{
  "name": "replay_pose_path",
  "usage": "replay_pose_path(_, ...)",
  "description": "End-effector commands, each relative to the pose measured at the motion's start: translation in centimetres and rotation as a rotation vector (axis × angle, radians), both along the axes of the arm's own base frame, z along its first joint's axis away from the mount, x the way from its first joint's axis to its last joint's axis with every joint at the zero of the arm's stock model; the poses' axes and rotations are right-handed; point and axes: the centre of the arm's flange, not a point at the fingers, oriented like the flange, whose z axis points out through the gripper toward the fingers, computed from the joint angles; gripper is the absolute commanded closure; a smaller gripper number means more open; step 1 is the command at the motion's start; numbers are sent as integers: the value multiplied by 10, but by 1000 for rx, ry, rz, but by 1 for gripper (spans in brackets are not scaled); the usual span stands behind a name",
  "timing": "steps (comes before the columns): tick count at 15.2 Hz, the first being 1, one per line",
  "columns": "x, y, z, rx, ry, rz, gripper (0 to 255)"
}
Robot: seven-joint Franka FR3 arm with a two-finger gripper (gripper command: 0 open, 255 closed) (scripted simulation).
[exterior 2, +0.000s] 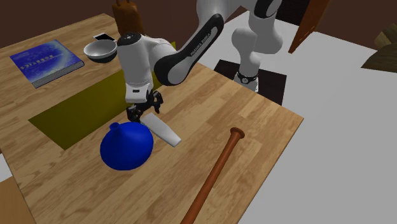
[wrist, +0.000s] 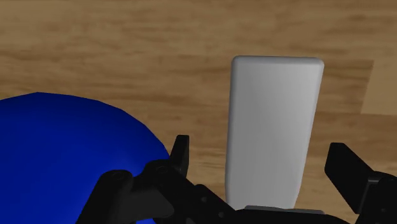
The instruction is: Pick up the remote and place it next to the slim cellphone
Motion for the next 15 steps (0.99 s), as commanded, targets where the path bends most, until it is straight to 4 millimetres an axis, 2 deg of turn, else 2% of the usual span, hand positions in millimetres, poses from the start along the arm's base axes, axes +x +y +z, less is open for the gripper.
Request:
replay_pose_path(1,1,10,-45,8,75,12,0)
replay_pose_path(6,1,10,-45,8,75,12,0)
replay_pose_path(7,8,3,-44,10,75,12,255)
replay_pose_path(11,26,1,-40,11,76,12,255)
replay_pose_path(12,19,-3,-37,12,75,13,255)
replay_pose_path(14,13,7,-46,10,76,13,255)
replay_pose_path(15,6,-1,-45,12,73,13,255)
